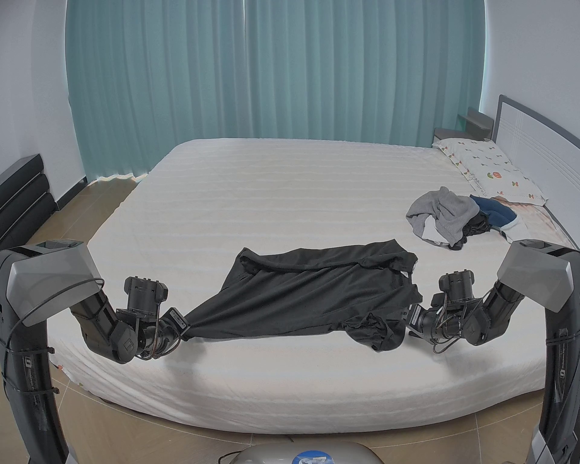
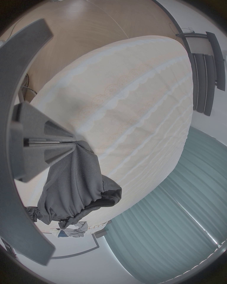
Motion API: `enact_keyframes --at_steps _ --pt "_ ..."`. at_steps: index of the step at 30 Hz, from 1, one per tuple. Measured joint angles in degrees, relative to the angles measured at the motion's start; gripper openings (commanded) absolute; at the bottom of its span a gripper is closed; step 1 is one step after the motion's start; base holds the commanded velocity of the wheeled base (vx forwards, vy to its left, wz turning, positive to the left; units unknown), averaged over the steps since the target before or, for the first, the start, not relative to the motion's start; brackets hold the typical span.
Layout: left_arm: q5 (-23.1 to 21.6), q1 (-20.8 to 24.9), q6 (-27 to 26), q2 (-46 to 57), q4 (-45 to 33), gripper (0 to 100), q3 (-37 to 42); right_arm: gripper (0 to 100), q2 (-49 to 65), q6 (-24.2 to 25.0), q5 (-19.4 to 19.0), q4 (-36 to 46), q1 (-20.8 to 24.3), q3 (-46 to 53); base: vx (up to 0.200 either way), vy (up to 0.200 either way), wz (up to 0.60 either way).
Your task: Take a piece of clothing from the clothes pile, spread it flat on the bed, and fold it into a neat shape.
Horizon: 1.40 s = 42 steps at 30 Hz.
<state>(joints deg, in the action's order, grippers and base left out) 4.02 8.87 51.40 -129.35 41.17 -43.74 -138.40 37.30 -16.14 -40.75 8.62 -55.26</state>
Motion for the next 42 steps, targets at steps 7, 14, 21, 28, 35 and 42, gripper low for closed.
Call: enact_keyframes --at_steps 7,14,21,28,35,42 --pt "-0.01 0.0 -0.02 -0.02 -0.04 0 0.06 0 -0.07 0.22 1.97 5.89 0.45 -1.51 0.0 0.0 0.0" --pt "-0.63 0.05 -0.07 0.16 -0.2 0 0.55 0 2.97 -0.24 2.08 7.09 -1.82 1.85 0.0 0.0 0.0" --pt "-1.73 0.88 -0.44 1.33 -1.76 0 2.05 0 9.31 -5.32 -0.57 15.23 -6.78 5.86 0.0 0.0 0.0" --pt "-1.89 3.99 -2.13 3.41 -10.87 0 2.82 0 15.23 -15.27 -2.57 24.2 -12.28 7.8 0.0 0.0 0.0" --pt "-1.87 8.29 -2.79 5.33 -13.25 0 3.97 0 18.03 -21.6 -2.06 29.78 -16.47 7.67 0.0 0.0 0.0" --pt "-1.79 11.63 -2.77 5.75 -14.85 0 4.9 0 18.25 -23.3 1.3 31.51 -17.04 6.34 0.0 0.0 0.0"
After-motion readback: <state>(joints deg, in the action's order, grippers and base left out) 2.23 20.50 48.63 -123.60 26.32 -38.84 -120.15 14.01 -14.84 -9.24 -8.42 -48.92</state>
